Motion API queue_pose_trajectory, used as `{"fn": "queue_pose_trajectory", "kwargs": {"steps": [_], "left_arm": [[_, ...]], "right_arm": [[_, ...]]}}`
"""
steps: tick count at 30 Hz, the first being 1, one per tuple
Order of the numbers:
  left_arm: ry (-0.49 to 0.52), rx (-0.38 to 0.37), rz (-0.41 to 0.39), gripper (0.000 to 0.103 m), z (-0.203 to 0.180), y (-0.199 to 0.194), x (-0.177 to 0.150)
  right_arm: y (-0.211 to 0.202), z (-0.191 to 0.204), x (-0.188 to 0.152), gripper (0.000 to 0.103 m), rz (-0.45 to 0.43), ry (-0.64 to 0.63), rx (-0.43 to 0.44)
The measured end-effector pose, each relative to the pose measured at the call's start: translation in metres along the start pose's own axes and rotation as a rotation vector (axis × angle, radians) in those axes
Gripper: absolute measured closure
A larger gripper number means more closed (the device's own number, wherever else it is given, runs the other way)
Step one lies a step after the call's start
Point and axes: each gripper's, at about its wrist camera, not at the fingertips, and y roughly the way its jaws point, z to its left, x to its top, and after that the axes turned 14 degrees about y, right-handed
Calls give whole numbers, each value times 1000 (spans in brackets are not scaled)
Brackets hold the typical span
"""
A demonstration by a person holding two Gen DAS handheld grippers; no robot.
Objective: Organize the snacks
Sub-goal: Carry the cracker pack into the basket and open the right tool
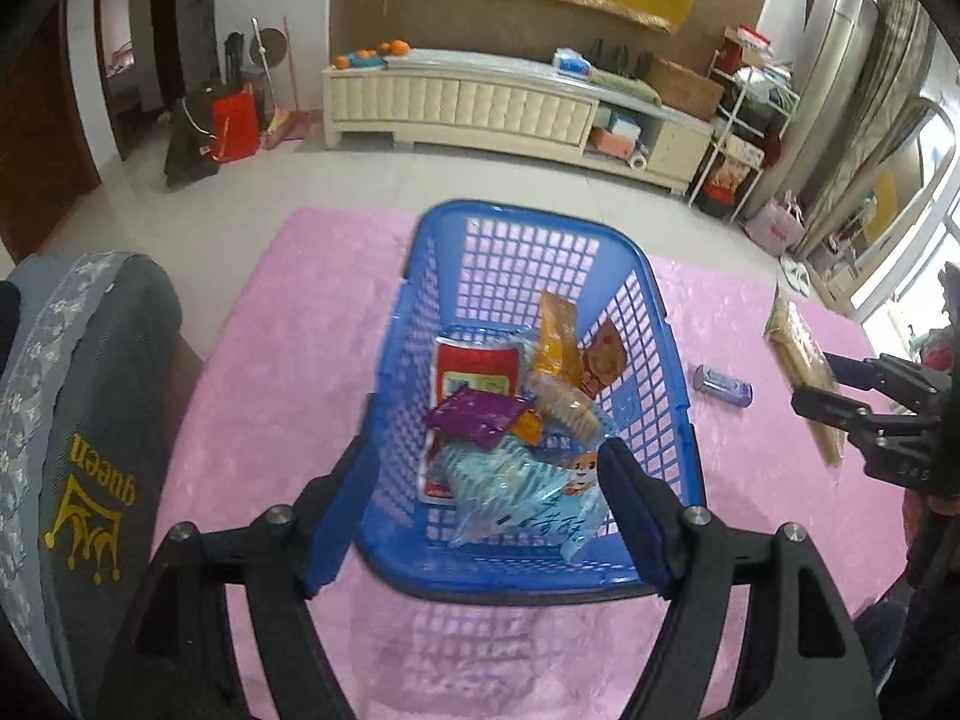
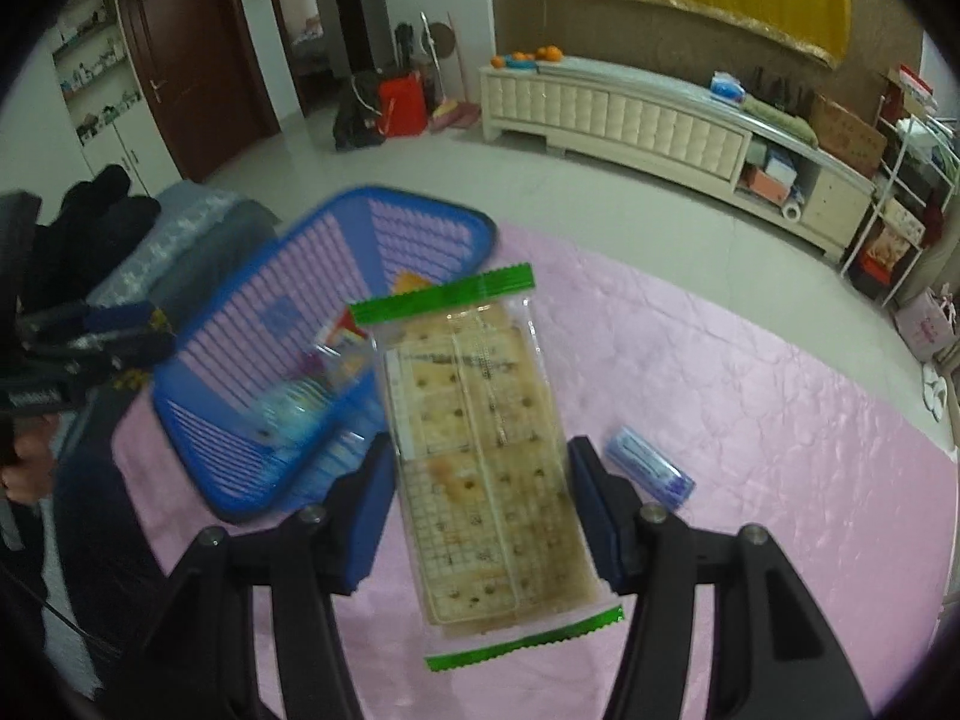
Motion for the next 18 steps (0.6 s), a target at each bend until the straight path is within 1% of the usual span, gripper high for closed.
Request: {"fn": "queue_pose_trajectory", "kwargs": {"steps": [4,8,11,18], "left_arm": [[-20,6,-18,30,14,-8,-7],[-31,9,-35,30,27,-13,-14],[-35,3,-41,30,36,-13,-20],[-55,6,-30,30,55,-5,-25]], "right_arm": [[0,26,14,42,-12,-24,31],[4,63,20,42,8,-54,71],[13,83,20,42,-9,-87,60],[52,107,25,42,66,-69,56]]}}
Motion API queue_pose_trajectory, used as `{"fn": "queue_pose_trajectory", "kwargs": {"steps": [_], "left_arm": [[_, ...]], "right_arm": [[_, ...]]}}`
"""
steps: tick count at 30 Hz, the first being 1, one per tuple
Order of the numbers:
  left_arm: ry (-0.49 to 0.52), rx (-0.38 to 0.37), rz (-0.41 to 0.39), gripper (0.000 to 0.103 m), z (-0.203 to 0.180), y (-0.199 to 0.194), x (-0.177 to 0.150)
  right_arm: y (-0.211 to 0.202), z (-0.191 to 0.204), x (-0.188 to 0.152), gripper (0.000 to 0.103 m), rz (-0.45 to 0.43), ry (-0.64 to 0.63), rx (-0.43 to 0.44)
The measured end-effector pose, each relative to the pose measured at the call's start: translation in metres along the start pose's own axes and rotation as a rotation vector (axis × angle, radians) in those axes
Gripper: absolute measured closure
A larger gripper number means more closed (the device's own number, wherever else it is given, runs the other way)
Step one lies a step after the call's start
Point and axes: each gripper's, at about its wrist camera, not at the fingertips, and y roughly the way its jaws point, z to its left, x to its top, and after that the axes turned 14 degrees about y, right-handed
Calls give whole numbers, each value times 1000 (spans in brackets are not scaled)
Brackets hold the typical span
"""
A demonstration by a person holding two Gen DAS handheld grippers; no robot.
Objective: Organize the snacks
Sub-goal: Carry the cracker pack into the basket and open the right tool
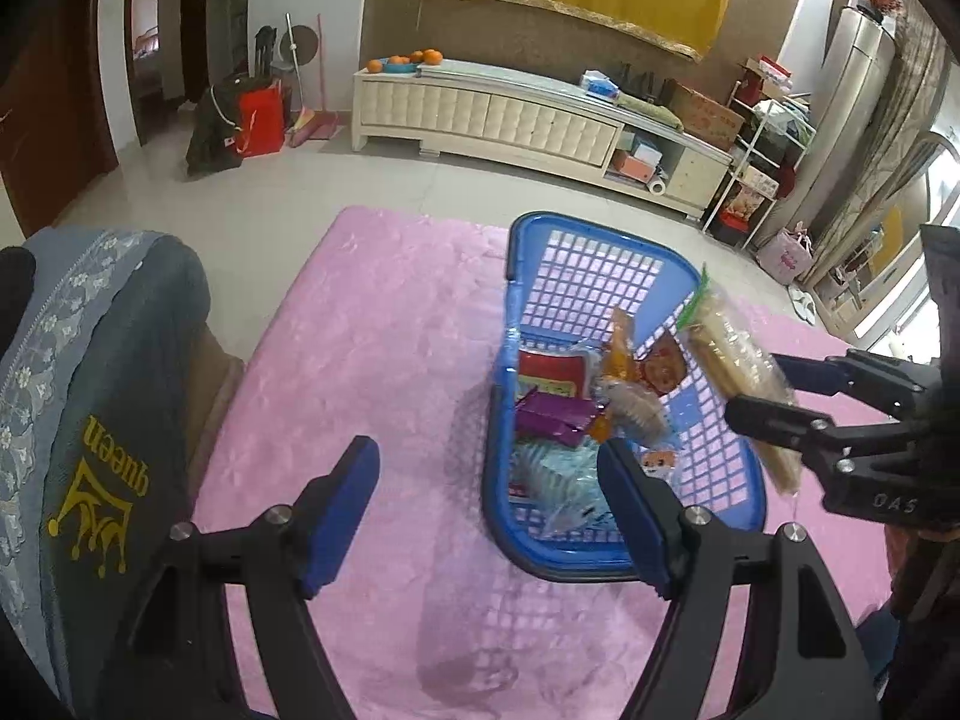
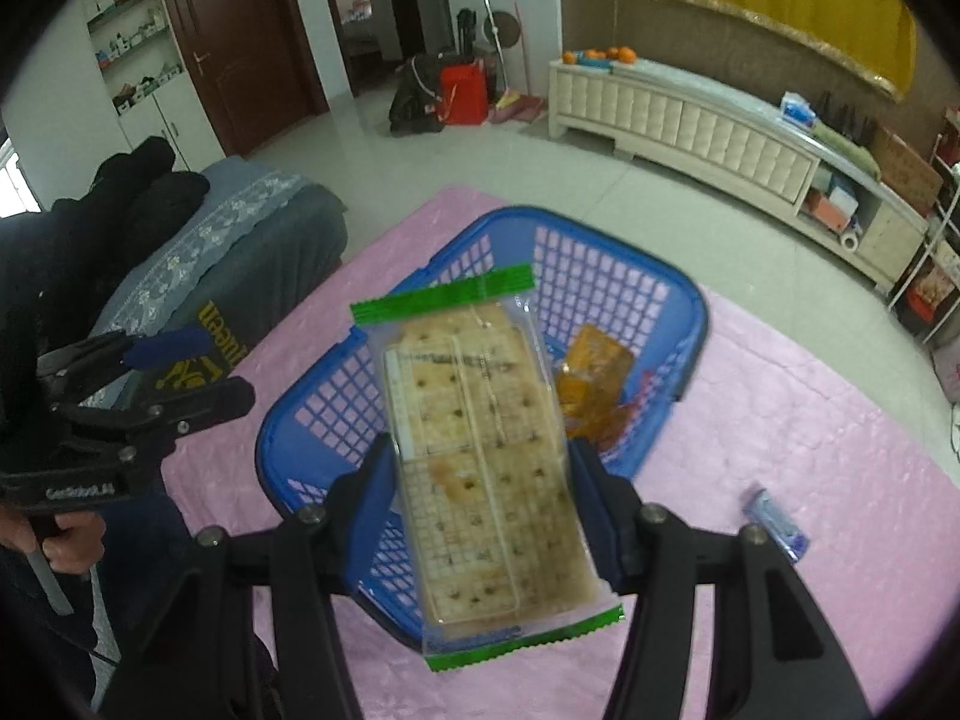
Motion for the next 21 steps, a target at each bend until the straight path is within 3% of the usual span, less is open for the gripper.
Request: {"fn": "queue_pose_trajectory", "kwargs": {"steps": [13,21], "left_arm": [[17,-35,16,30,6,25,-5],[27,-33,23,30,8,28,-7]], "right_arm": [[57,19,6,42,117,-8,-92],[72,25,-5,41,124,-51,-140]]}}
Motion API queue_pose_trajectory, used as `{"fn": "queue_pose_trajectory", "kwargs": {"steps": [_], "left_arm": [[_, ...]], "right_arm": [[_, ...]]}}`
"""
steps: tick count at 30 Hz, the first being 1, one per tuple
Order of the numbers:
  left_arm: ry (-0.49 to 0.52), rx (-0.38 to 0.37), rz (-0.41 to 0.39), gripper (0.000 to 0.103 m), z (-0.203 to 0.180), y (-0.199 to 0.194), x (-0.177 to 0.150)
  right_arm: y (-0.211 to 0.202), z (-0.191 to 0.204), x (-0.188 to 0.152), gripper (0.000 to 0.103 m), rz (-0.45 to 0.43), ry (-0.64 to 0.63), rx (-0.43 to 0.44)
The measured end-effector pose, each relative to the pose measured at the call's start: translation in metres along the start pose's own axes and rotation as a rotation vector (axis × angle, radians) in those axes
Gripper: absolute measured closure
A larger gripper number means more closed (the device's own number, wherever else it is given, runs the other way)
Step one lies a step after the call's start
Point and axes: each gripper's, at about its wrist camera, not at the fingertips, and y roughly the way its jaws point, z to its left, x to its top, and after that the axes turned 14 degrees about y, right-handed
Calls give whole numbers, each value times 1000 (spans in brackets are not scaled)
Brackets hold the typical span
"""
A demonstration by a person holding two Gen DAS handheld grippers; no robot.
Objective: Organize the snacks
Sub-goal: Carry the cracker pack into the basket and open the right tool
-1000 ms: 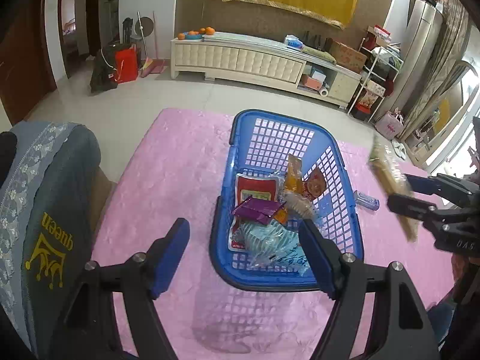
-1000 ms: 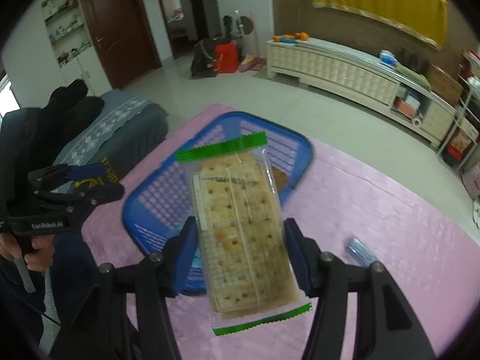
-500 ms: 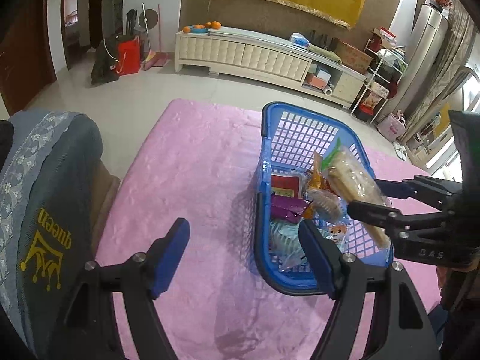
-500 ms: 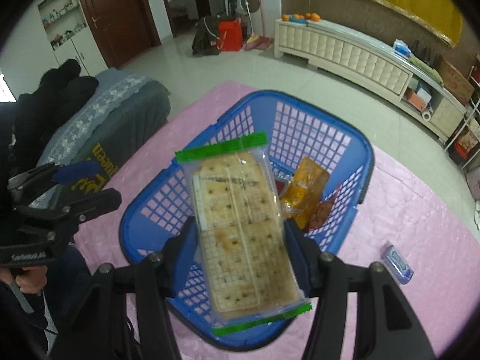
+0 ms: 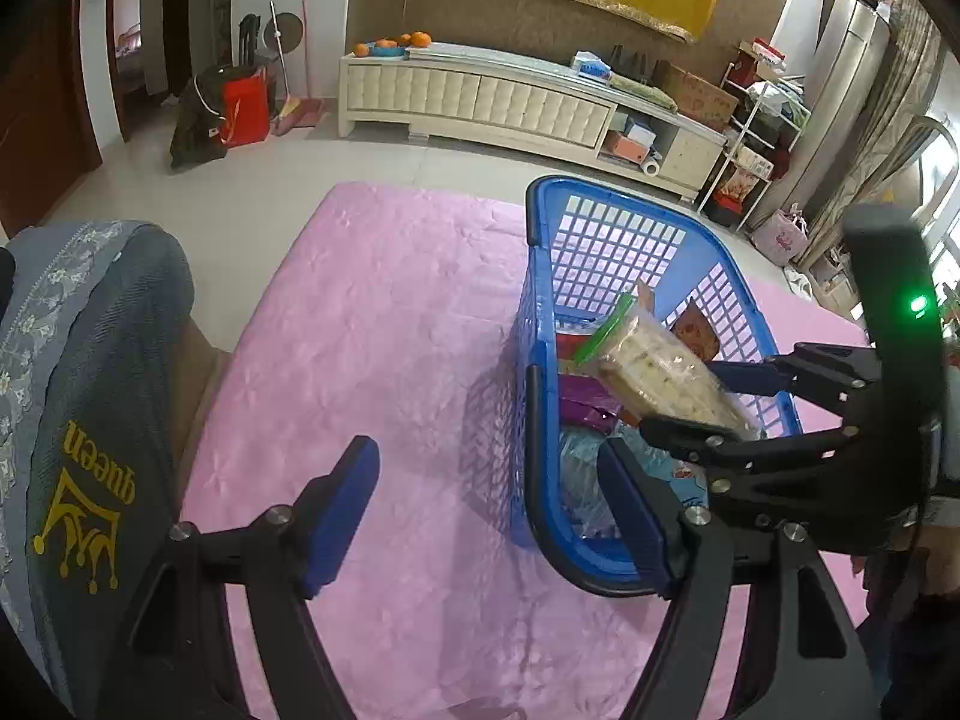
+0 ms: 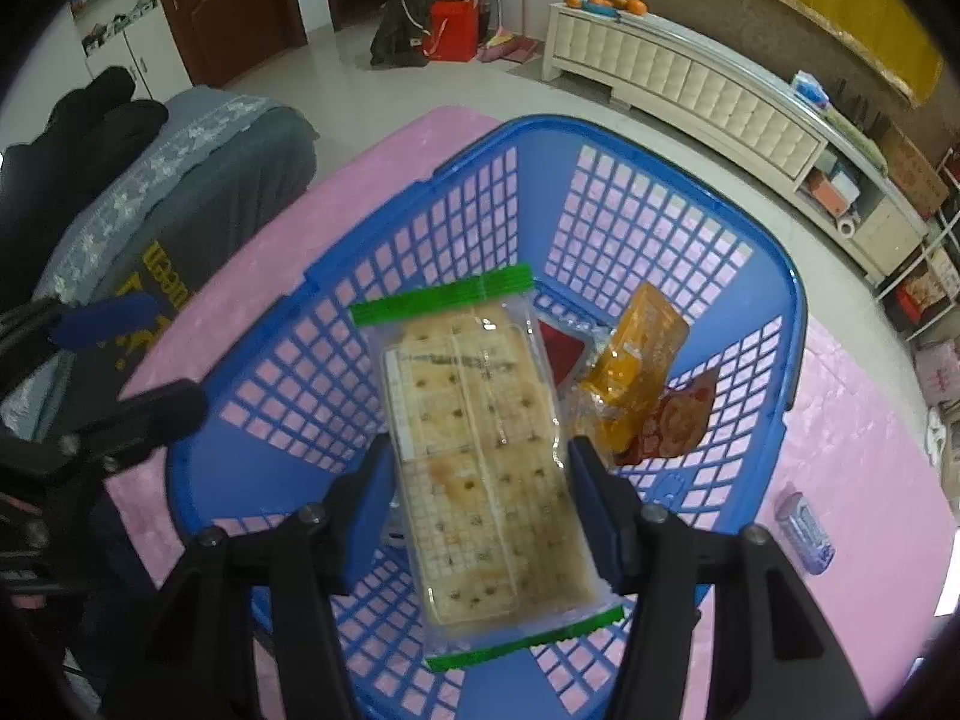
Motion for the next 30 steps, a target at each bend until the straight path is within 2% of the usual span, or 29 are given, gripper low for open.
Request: {"fn": "queue_pose_trajectory", "kwargs": {"steps": [3,7,11,16,22,30], "left_arm": [[-7,2,-1,30,-1,-4,-2],[14,10,-16,30,-10,-11,-3],[25,10,-35,30,-18,-21,-2],[55,15,-47,30,-35,-31,6],[122,21,-55,30,-68,-39,18],[182,29,-51,30,-97,-36,40]], "right_arm": [[4,1,-3,40,19,-5,-7],[1,-5,-9,22,23,27,16],[-17,-11,-13,21,3,18,19],[-61,-41,-21,21,-62,74,51],[-96,-83,-29,21,-94,107,13],[-118,-130,-38,21,-105,155,-8]]}}
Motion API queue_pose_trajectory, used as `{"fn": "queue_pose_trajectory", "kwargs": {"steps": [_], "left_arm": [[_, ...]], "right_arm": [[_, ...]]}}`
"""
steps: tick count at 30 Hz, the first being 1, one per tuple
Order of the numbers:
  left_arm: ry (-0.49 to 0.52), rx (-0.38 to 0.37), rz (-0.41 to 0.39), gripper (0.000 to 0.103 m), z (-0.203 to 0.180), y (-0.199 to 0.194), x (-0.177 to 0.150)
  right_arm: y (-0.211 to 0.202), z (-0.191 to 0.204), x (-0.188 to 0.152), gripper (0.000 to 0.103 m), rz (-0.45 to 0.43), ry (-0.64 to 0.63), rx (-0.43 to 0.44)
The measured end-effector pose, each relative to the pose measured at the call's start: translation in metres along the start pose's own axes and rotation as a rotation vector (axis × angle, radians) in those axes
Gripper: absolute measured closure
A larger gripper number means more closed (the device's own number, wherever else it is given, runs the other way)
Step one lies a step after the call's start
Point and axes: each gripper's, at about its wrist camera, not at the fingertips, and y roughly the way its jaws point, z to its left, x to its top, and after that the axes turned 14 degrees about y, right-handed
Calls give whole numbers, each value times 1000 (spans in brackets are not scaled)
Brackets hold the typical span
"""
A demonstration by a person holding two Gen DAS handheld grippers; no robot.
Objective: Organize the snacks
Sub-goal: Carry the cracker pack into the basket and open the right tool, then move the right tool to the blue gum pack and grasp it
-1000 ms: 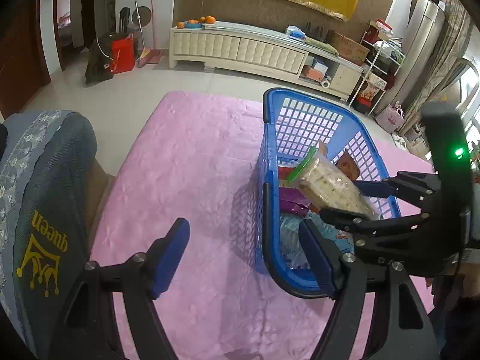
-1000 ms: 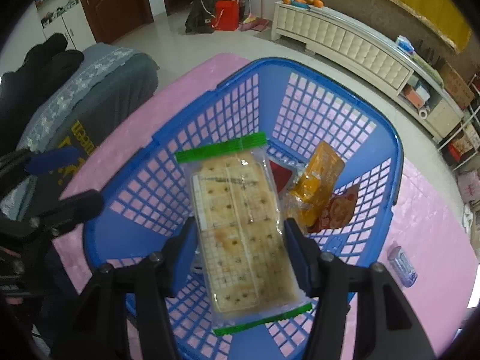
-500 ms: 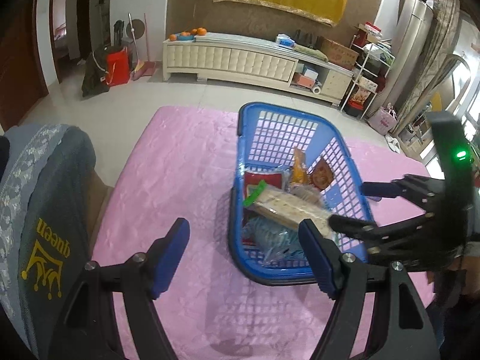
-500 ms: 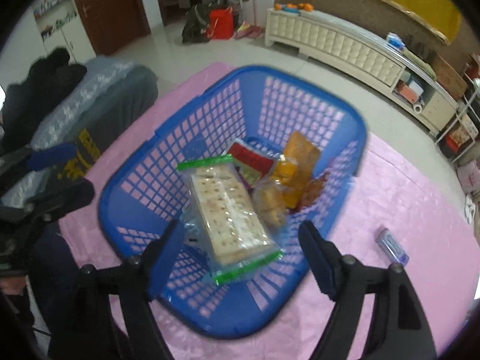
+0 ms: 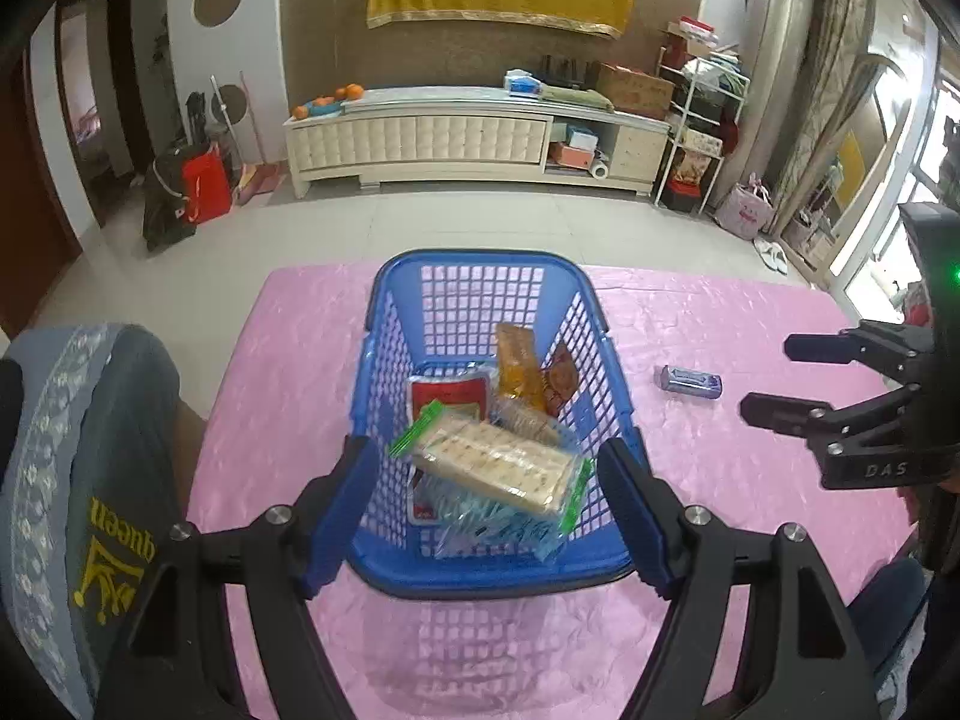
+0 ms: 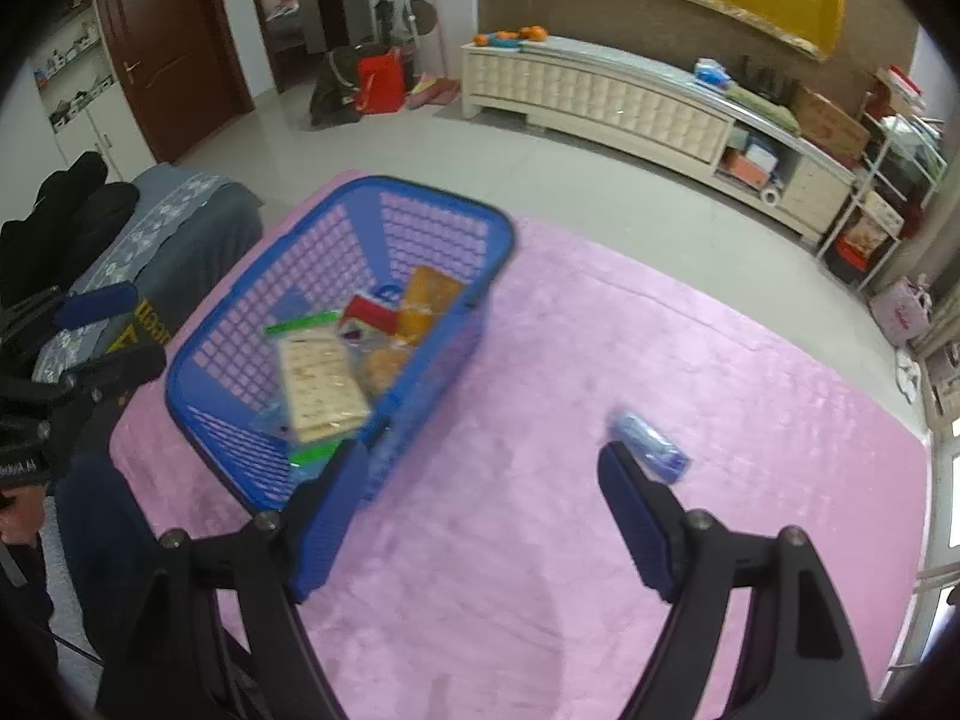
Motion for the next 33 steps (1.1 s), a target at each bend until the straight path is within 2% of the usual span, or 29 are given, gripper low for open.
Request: {"fn": "queue_pose_trajectory", "kwargs": {"steps": [6,18,24,29,33], "left_arm": [[-3,3,33,30,-7,18,17],[-52,1,162,30,-8,81,34],[-144,-26,208,30,0,114,38],[-124,-3,242,30,-4,139,45],[-139,-15,249,30,-5,153,52]], "right_arm": [[-3,-38,3,21,-23,48,-17],[47,-99,13,20,64,118,-15],[81,-110,16,21,103,113,-32],[108,-114,13,20,141,74,-27],[132,-122,15,21,192,74,-34]]}}
